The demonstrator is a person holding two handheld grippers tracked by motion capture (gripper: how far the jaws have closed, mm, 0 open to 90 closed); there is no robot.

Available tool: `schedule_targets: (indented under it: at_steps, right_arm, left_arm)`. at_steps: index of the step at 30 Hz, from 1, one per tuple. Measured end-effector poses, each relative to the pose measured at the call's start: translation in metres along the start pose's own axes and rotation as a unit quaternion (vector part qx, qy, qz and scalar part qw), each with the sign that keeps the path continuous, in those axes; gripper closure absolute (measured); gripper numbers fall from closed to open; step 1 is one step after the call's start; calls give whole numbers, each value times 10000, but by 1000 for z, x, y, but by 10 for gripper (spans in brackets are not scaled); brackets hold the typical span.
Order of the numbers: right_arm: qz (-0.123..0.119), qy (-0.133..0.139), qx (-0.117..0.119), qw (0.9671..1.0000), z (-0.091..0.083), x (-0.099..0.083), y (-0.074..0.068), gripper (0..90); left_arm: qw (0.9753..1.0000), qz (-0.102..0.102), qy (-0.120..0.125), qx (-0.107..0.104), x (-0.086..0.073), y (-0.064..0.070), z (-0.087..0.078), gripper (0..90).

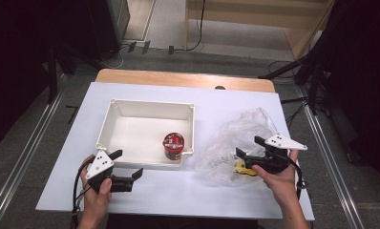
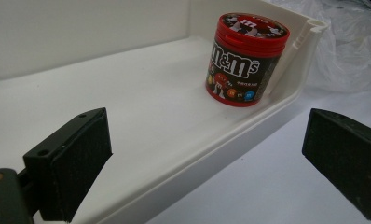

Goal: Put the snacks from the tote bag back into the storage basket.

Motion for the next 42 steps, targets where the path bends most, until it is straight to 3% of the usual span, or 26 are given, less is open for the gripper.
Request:
schedule_targets:
  at_steps: [30,42]
  right_arm:
    - [345,-33,-281,9990,-22,-37,32,140]
    - [512,-62,-569,9970,-40,-58,53,141]
  left_arm:
    - [10000,-43,30,6,-2,-2,-2,15]
    - [10000,-45,67,41,-1,-2,-7,15]
Point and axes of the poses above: each handheld gripper's, and its own axes: z roughly forward along the jaws, x roughly out of its top, y roughly to its right, the point moved 3 cm from there along z, roughly forward along the jaws, and after that the axes turned 9 degrees about -x, right-handed, at the moved point
